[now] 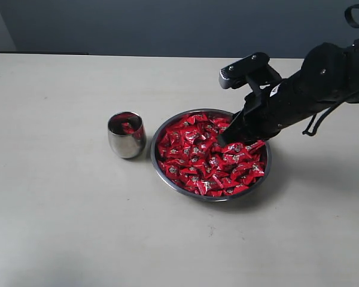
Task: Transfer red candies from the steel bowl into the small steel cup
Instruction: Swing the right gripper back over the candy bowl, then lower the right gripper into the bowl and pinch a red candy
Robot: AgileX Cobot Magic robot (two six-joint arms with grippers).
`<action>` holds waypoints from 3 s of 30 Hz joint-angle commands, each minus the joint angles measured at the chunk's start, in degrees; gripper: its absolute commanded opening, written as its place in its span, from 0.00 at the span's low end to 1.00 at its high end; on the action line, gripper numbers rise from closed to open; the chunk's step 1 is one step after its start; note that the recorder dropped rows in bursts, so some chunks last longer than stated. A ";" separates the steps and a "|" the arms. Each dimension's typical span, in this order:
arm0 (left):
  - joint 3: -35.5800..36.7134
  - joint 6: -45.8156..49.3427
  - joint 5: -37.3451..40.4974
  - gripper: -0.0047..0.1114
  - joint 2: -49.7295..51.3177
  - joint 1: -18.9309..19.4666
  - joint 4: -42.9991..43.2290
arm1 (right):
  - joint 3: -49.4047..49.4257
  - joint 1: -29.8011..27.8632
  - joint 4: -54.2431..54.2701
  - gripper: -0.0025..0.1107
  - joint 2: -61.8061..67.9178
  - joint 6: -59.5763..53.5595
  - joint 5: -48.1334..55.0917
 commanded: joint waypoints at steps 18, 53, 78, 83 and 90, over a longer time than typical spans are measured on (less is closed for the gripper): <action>0.26 -0.08 -0.58 0.04 -0.27 -0.27 -0.35 | -5.58 2.49 -1.46 0.34 2.07 -5.07 5.55; 0.26 -0.08 -0.58 0.04 -0.27 -0.27 -0.35 | -18.09 10.77 -20.57 0.31 15.07 -4.69 10.29; 0.26 -0.08 -0.58 0.04 -0.27 -0.27 -0.35 | -18.09 10.77 -19.01 0.31 18.06 -4.32 9.42; 0.26 -0.08 -0.58 0.04 -0.27 -0.27 -0.35 | -18.09 10.77 -18.88 0.31 18.06 -2.32 9.50; 0.26 -0.08 -0.58 0.04 -0.27 -0.27 -0.35 | -18.09 10.77 -19.01 0.13 18.06 -1.45 9.87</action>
